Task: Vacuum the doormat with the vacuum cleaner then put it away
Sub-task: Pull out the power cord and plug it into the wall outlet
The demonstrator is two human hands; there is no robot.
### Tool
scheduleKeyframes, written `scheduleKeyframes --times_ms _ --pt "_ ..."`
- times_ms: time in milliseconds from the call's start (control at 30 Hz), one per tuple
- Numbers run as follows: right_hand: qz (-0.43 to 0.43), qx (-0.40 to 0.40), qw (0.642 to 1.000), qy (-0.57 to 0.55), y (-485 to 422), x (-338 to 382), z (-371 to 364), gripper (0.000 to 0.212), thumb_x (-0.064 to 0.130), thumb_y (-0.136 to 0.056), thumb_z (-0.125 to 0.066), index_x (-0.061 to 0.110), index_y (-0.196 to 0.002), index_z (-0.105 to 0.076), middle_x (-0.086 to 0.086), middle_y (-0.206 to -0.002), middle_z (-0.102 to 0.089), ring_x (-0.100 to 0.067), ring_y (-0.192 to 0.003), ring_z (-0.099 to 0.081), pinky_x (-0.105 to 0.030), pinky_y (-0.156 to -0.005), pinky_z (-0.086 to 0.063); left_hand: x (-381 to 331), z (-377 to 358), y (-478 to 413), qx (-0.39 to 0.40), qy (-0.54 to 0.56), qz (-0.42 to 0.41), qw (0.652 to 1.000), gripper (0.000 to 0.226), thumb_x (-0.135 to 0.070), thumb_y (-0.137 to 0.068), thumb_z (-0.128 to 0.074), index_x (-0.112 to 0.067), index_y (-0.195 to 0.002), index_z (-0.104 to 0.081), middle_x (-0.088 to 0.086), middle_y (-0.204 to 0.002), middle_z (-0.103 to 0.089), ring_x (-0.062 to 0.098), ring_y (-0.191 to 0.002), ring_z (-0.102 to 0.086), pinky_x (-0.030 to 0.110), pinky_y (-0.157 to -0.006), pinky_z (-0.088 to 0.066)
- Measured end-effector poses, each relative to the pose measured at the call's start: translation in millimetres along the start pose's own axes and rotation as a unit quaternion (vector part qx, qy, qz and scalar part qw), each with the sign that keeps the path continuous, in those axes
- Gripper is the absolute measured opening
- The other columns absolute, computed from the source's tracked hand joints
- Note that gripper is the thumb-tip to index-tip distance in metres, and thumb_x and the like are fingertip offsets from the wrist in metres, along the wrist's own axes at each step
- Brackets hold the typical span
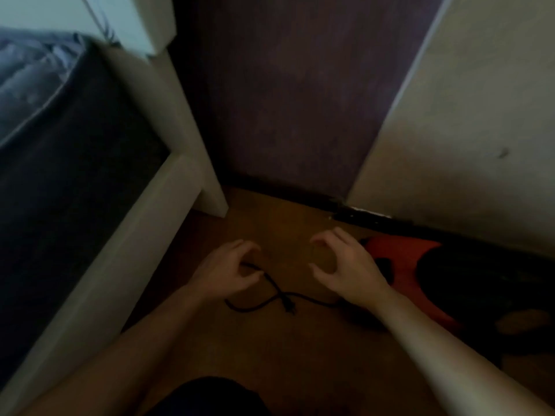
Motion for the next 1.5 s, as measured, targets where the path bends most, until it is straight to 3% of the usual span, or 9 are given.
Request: scheduleKeyframes --times_ms 133,267,533,700,967,1067,1133,1267,1500 --pt "0.011 0.097 0.994 0.042 6 -15 -67 0.042 0.041 -0.09 -0.068 0.028 -0.127 -0.053 0.009 -0.115 -0.05 -0.015 -0.107 -0.053 -0.038 -0.088 -0.051 40 -49 26 0.024 -0.008 0.042 0.999 0.055 -0.055 -0.087 -0.061 -0.035 -0.136 -0.049 -0.009 -0.141 -0.048 0.016 -0.135 -0.042 0.036 -0.109 -0.04" --pt "0.004 0.152 0.985 0.083 16 -28 -104 0.045 0.042 -0.092 -0.067 0.025 -0.132 -0.053 0.006 -0.121 -0.05 -0.015 -0.111 -0.051 -0.032 -0.09 -0.048 34 -84 19 0.002 -0.023 -0.008 1.0 0.055 -0.053 -0.084 -0.06 -0.03 -0.133 -0.053 -0.007 -0.133 -0.051 0.016 -0.128 -0.045 0.041 -0.11 -0.038" --pt "-0.008 0.11 0.994 -0.006 28 -36 -112 0.039 0.039 -0.087 -0.074 0.028 -0.121 -0.058 0.014 -0.113 -0.053 -0.004 -0.107 -0.054 -0.029 -0.088 -0.052 10 -159 -4 0.116 -0.051 -0.083 0.989 0.056 -0.042 -0.088 -0.063 -0.032 -0.141 -0.048 -0.004 -0.138 -0.045 0.018 -0.134 -0.036 0.041 -0.109 -0.028" --pt "-0.034 0.094 0.995 -0.009 39 -54 -98 0.04 0.042 -0.084 -0.075 0.029 -0.118 -0.057 0.015 -0.11 -0.052 -0.001 -0.103 -0.052 -0.024 -0.087 -0.049 11 -165 -10 0.076 -0.105 -0.113 0.985 0.044 -0.032 -0.084 -0.066 -0.026 -0.127 -0.059 0.001 -0.121 -0.057 0.024 -0.119 -0.05 0.047 -0.106 -0.032" --pt "-0.036 0.07 0.997 -0.006 39 -61 -71 0.04 0.042 -0.086 -0.076 0.026 -0.119 -0.059 0.016 -0.109 -0.052 0.005 -0.099 -0.049 -0.009 -0.082 -0.039 33 -166 -25 0.169 -0.182 -0.057 0.967 0.03 -0.033 -0.096 -0.052 -0.022 -0.124 -0.059 0.003 -0.129 -0.056 0.025 -0.117 -0.056 0.035 -0.101 -0.039" --pt "-0.041 0.07 0.997 -0.008 36 -60 -61 0.041 0.044 -0.085 -0.075 0.029 -0.12 -0.059 0.015 -0.111 -0.053 0.007 -0.101 -0.05 -0.012 -0.085 -0.043 48 -154 -25 0.215 -0.122 0.016 0.969 0.051 -0.059 -0.086 -0.062 -0.019 -0.118 -0.063 0.003 -0.119 -0.066 0.021 -0.101 -0.064 0.028 -0.079 -0.051" --pt "-0.04 0.07 0.997 -0.006 33 -58 -54 0.041 0.044 -0.084 -0.076 0.029 -0.119 -0.06 0.015 -0.111 -0.053 0.008 -0.1 -0.05 -0.014 -0.086 -0.044 42 -127 -25 0.205 -0.087 0.05 0.974 0.047 -0.061 -0.087 -0.063 -0.02 -0.11 -0.064 0.002 -0.097 -0.066 0.017 -0.08 -0.062 0.026 -0.06 -0.044" --pt "-0.006 0.081 0.997 0.011 13 -43 -33 0.042 0.046 -0.083 -0.076 0.029 -0.117 -0.061 0.014 -0.11 -0.055 0.004 -0.1 -0.053 -0.023 -0.088 -0.049 5 -49 -27 0.096 0.015 0.026 0.995 0.025 -0.048 -0.098 -0.053 -0.027 -0.107 -0.063 -0.003 -0.091 -0.067 0.016 -0.082 -0.065 0.035 -0.068 -0.049" --pt "0.06 0.113 0.987 0.096 -8 -18 48 0.042 0.049 -0.088 -0.066 0.03 -0.125 -0.055 0.012 -0.117 -0.053 -0.009 -0.108 -0.055 -0.03 -0.09 -0.05 -100 48 -23 0.071 0.078 -0.019 0.994 0.008 -0.033 -0.099 -0.056 -0.027 -0.104 -0.055 -0.008 -0.09 -0.061 0.008 -0.079 -0.06 0.024 -0.065 -0.046"
Point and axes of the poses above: each hand's wrist, its own y-axis away from the middle knuckle, its own z-axis out of the back of the hand, x = y × z, the point moved 9 cm from there along -y, towards the middle knuckle
